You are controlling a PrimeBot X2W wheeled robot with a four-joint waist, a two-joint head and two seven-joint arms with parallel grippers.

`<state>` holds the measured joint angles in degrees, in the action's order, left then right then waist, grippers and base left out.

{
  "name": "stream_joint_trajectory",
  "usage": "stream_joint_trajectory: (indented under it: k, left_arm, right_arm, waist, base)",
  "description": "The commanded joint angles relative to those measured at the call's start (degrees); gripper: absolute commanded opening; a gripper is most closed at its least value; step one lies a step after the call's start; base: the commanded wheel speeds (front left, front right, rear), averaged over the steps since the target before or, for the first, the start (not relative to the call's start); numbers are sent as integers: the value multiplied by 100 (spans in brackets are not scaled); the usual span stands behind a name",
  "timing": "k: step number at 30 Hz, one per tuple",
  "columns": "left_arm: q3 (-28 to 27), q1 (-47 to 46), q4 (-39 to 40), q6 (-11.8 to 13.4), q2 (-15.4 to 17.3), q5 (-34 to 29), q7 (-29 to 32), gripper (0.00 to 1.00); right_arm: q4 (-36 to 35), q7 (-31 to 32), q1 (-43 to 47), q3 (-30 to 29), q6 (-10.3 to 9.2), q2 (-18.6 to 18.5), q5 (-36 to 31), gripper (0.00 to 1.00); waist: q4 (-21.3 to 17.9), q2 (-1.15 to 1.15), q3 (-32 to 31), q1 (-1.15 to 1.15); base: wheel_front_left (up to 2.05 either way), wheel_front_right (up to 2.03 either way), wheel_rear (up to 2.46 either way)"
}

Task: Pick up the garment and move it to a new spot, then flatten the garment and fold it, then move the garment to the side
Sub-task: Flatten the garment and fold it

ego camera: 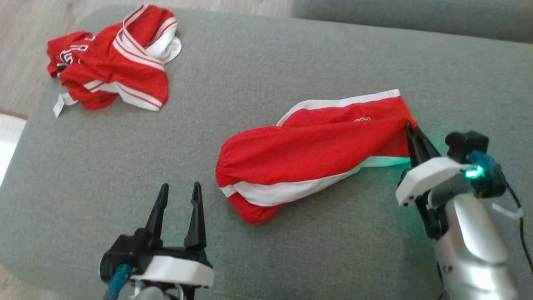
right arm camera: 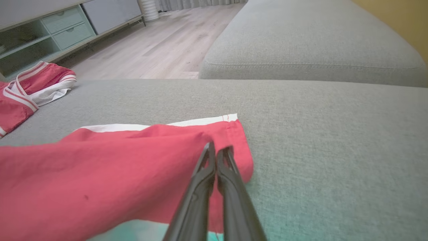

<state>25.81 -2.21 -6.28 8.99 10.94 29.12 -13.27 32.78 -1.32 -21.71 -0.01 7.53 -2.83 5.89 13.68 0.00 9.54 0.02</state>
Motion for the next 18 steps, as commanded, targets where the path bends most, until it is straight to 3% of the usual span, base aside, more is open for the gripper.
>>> stream_joint_trajectory:
  k: [1,2,3,4,10,18]
  left_arm:
    - [-174,-260,119,-15,-11,-54,-91,100]
    - [-150,-354,54,-61,-57,-79,-108,100]
    - [-143,-397,28,-81,-81,-89,-115,100]
    - [-138,-435,4,-99,-106,-97,-122,100]
    - [-172,-540,-106,-204,-164,-150,-155,100]
    - [-229,-398,-189,-248,-134,-140,-165,100]
  right_arm:
    - [-71,-109,-273,95,-4,-5,-76,0]
    - [150,-207,-466,26,-4,-5,-169,35]
    - [243,-276,-546,16,-4,-5,-220,81]
    - [322,-367,-616,19,-4,-5,-265,100]
    - [534,-985,-690,123,-4,-5,-340,100]
    - [-322,-1309,127,172,-4,-5,-350,100]
  waist:
    - [89,0,127,-2]
    - [88,0,175,-2]
    - [73,0,192,-2]
    - [60,0,202,-2]
    - [-158,0,79,-2]
    - [-453,0,-393,-2]
  base:
    - [0,0,0]
    - [0,0,0]
    - [0,0,0]
    - [0,0,0]
    - [0,0,0]
    - [0,0,0]
